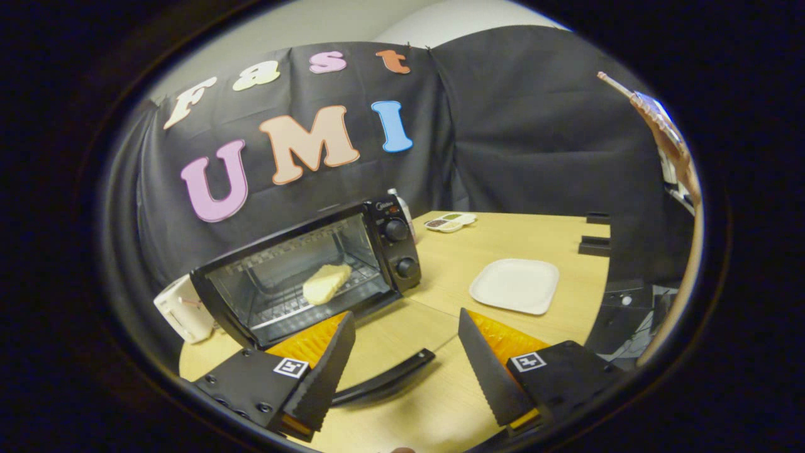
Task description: Open the toaster oven, put the food inside, and close the toaster oven door.
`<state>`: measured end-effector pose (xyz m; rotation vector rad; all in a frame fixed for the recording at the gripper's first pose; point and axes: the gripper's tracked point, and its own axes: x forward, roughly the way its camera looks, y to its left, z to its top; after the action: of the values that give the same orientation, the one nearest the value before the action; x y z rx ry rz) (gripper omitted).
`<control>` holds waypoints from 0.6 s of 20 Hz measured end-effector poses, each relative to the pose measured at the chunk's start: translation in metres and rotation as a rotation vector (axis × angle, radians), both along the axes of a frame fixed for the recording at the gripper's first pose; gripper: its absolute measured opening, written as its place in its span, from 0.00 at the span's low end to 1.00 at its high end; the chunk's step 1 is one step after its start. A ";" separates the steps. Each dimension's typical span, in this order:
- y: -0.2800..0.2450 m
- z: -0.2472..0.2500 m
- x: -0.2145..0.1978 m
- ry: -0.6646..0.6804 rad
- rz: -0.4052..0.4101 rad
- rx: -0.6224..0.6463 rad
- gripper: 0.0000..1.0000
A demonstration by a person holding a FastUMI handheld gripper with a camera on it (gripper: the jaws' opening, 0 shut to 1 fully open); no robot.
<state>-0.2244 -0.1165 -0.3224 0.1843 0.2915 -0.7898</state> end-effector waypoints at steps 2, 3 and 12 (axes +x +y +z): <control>-0.004 -0.012 -0.019 0.071 -0.019 -0.026 1.00; -0.006 -0.017 -0.027 0.105 -0.024 -0.037 1.00; -0.009 -0.055 -0.056 0.312 -0.005 -0.064 1.00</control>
<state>-0.2800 -0.1255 -0.3777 0.0001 0.5595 -0.8318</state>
